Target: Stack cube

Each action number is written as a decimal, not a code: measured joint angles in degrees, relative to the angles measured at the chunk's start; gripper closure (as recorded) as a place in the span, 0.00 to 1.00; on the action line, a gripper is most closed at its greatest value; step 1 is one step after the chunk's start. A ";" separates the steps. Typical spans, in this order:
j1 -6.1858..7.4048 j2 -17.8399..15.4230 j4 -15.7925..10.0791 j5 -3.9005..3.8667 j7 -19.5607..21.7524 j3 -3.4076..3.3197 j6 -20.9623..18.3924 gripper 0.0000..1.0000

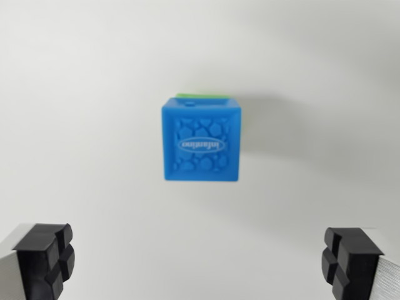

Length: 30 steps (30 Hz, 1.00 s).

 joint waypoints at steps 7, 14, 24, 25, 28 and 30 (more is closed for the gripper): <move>0.00 -2.03 1.64 -0.12 0.06 -0.01 -3.60 0.00; 0.00 -3.65 3.67 -0.23 0.10 -0.03 -7.27 0.00; 0.00 -5.34 6.85 -0.33 0.14 -0.04 -12.10 0.00; 0.00 -5.48 7.14 -0.34 0.14 -0.04 -12.55 0.00; 0.00 -5.78 7.98 -0.36 0.15 -0.05 -13.67 0.00; 0.00 -5.97 8.61 -0.37 0.16 -0.05 -14.47 0.00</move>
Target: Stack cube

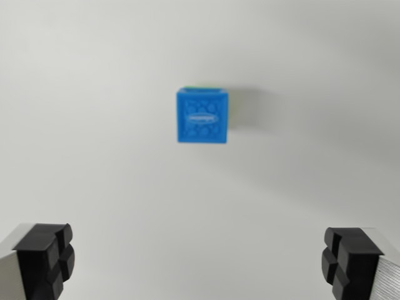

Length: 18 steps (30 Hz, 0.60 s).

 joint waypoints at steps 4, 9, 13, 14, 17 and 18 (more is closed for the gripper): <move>0.00 -0.17 0.98 -0.01 0.01 -0.01 -1.17 0.00; 0.00 -0.38 1.96 -0.03 0.01 -0.01 -2.36 0.00; 0.00 -0.51 2.61 -0.04 0.02 -0.02 -3.15 0.00; 0.00 -0.55 2.69 -0.04 0.02 -0.02 -3.29 0.00; 0.00 -0.60 2.87 -0.04 0.02 -0.02 -3.55 0.00; 0.00 -0.61 2.94 -0.04 0.02 -0.02 -3.62 0.00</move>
